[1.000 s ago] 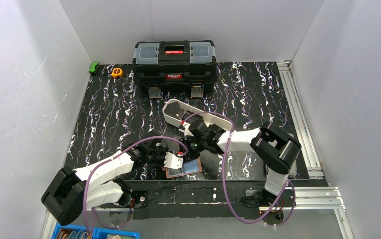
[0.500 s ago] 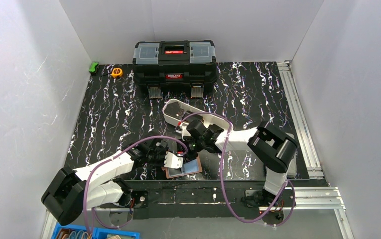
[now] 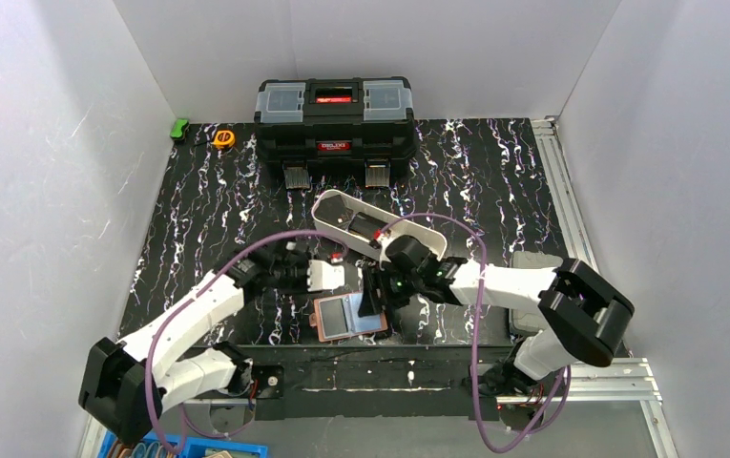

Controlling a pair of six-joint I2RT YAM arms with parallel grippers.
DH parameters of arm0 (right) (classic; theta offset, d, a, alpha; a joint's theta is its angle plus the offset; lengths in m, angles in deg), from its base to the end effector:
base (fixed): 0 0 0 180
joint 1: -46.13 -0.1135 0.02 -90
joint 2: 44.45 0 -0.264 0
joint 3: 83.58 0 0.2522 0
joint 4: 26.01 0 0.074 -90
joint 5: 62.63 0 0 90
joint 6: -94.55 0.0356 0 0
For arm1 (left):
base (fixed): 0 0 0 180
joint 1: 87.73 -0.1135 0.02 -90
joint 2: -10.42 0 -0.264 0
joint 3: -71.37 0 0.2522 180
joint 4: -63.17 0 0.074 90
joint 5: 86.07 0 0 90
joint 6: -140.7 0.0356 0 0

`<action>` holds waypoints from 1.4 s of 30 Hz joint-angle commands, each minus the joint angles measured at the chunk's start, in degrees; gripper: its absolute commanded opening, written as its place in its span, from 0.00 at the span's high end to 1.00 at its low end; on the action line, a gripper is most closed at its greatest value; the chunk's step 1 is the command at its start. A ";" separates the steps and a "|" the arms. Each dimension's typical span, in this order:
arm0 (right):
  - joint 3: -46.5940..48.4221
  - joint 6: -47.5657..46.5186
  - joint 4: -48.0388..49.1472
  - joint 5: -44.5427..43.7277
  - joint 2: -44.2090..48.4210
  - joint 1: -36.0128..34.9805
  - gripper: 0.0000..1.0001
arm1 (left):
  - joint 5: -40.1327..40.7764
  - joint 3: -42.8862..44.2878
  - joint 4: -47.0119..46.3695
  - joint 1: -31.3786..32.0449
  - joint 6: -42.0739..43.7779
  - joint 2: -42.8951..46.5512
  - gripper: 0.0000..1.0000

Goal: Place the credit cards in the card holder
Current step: Insert the credit card into the card holder, then close the card holder at the center of the board.

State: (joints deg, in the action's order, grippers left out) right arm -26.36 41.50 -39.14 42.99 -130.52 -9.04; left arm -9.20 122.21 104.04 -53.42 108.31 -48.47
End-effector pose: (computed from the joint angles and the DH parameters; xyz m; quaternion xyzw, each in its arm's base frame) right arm 0.1654 0.2544 0.1828 -0.1979 0.8848 0.3764 0.1903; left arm 0.1645 -0.1221 0.2223 0.6966 0.6179 -0.0345 0.3630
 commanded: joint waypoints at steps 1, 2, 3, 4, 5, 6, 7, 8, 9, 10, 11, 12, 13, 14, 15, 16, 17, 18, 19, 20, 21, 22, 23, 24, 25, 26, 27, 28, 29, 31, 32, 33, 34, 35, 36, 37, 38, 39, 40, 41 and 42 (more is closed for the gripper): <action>-5.97 2.52 -6.69 -6.36 3.18 0.07 0.33 | -6.31 8.62 16.09 -5.16 -4.28 -3.03 0.63; -6.79 2.91 -6.76 -6.18 3.43 0.14 0.32 | -7.99 10.81 20.21 -6.11 -4.07 -4.77 0.57; -7.49 3.32 -6.71 -6.10 3.54 0.08 0.32 | -9.45 12.96 24.33 -6.73 -3.85 -6.83 0.54; -8.12 3.64 -6.32 -5.99 3.60 0.07 0.32 | -10.84 15.23 27.41 -7.18 -4.12 -8.58 0.53; -8.67 4.12 -5.69 -5.80 3.69 0.07 0.32 | -12.16 16.27 29.69 -7.63 -4.69 -10.01 0.53; -8.97 4.42 -5.16 -5.51 3.60 0.07 0.32 | -13.52 16.92 31.26 -7.88 -5.03 -10.66 0.53; -8.89 4.44 -5.06 -5.56 3.19 0.07 0.32 | -14.44 16.89 31.81 -8.00 -5.47 -10.54 0.53; -8.63 4.49 -5.11 -5.49 2.76 0.07 0.32 | -15.17 16.51 31.63 -8.02 -5.63 -9.68 0.52; -8.36 4.60 -5.07 -5.64 2.37 0.07 0.32 | -15.43 15.75 31.00 -8.02 -5.88 -8.80 0.52; -8.26 4.71 -4.69 -5.62 1.94 0.07 0.32 | -15.35 15.14 30.30 -8.03 -6.12 -8.15 0.50; -8.22 4.97 -4.33 -5.46 1.39 0.07 0.32 | -15.01 14.64 29.93 -8.03 -6.38 -8.01 0.50; -8.25 5.22 -4.35 -5.67 0.89 0.07 0.33 | -14.66 14.33 30.02 -8.00 -6.61 -8.24 0.49; -8.19 5.53 -4.87 -6.15 0.59 0.07 0.34 | -14.42 13.88 29.94 -8.07 -6.67 -8.40 0.48; -8.39 5.84 -5.08 -6.39 0.81 0.03 0.35 | -14.31 13.26 29.24 -8.00 -6.78 -8.24 0.47; -9.01 6.67 -5.06 -6.84 1.49 -0.09 0.35 | -14.29 11.96 28.08 -8.05 -6.85 -7.63 0.47; -9.73 7.02 -4.79 -7.19 2.52 -0.10 0.36 | -14.42 10.63 26.63 -8.05 -6.80 -6.92 0.47; -10.28 7.53 -4.20 -7.30 3.35 -0.10 0.37 | -14.59 9.38 25.36 -8.01 -6.45 -6.19 0.48; -10.42 7.75 -3.93 -7.41 3.88 -0.11 0.38 | -14.71 8.51 24.37 -8.03 -6.46 -5.66 0.48; -10.13 7.75 -3.84 -7.40 3.99 -0.05 0.41 | -14.64 7.86 23.64 -8.09 -6.52 -5.43 0.48; -9.70 7.73 -3.67 -7.24 3.94 -0.16 0.43 | -14.55 7.31 23.02 -8.04 -6.73 -5.46 0.49; -9.21 7.65 -3.20 -7.08 3.83 -0.30 0.46 | -14.50 6.71 22.55 -8.08 -6.89 -5.52 0.50; -8.92 7.55 -2.40 -6.91 3.80 -0.42 0.49 | -14.67 5.91 22.03 -8.08 -6.78 -5.42 0.50; -8.59 7.54 -1.46 -6.61 3.73 -0.53 0.51 | -14.72 4.99 21.04 -8.05 -6.55 -5.18 0.51; -8.31 7.54 -1.17 -6.10 3.63 -0.56 0.52 | -14.74 3.81 19.47 -8.03 -6.54 -4.96 0.51; -7.97 7.49 0.21 -5.74 3.62 -0.69 0.54 | -14.63 2.63 17.82 -8.04 -6.44 -4.81 0.52; -7.57 7.45 0.88 -5.58 3.66 -0.74 0.55 | -14.50 1.82 16.37 -8.03 -6.31 -5.09 0.52; -7.23 7.44 1.38 -5.41 3.80 -0.88 0.56 | -14.48 1.25 15.21 -8.04 -6.13 -5.56 0.53; -7.13 7.55 1.89 -5.13 3.99 -0.93 0.57 | -14.41 0.71 14.10 -8.03 -5.85 -6.27 0.54; -6.97 7.78 2.37 -5.00 4.30 -1.02 0.58 | -14.37 -0.03 12.77 -8.03 -5.61 -6.82 0.54; -6.79 8.16 3.61 -4.64 4.99 -1.28 0.60 | -14.35 -1.66 9.90 -8.02 -4.73 -7.90 0.55; -6.57 8.26 3.85 -4.73 5.28 -1.39 0.61 | -14.31 -2.51 8.25 -8.02 -4.55 -8.27 0.56; -6.31 8.31 4.02 -4.77 5.55 -1.50 0.61 | -14.41 -3.17 6.82 -8.01 -4.48 -8.61 0.57; -6.04 8.39 4.24 -4.85 5.82 -1.65 0.62 | -14.62 -3.50 5.86 -8.03 -4.43 -9.17 0.57; -5.70 8.32 4.21 -4.88 6.02 -1.80 0.62 | -14.97 -3.63 5.53 -8.03 -4.31 -9.57 0.58; -5.25 8.21 4.13 -4.91 6.14 -1.97 0.62 | -15.19 -3.76 5.16 -7.96 -4.20 -9.87 0.59; -4.86 8.06 4.01 -4.85 6.17 -2.07 0.62 | -15.38 -3.96 4.84 -8.02 -4.04 -10.10 0.59; -4.27 7.77 3.85 -4.82 6.12 -2.19 0.63 | -15.51 -3.96 4.63 -8.02 -4.00 -10.23 0.59; -3.75 7.66 3.78 -4.64 5.98 -2.28 0.63 | -15.76 -3.94 4.46 -8.03 -4.06 -10.27 0.60; -3.19 7.50 3.77 -4.51 5.80 -2.42 0.63 | -15.91 -4.08 4.38 -8.03 -4.05 -10.15 0.60; -2.54 7.25 3.71 -4.32 5.51 -2.58 0.63 | -16.06 -4.20 4.35 -8.03 -4.08 -10.04 0.61; -1.92 7.02 3.63 -4.21 5.16 -2.71 0.64 | -16.26 -4.27 4.34 -7.98 -3.97 -9.83 0.61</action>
State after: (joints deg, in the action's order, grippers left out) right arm -32.39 49.35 -37.92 38.05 -126.23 -11.01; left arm -22.31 118.47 109.86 -61.31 103.37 -58.77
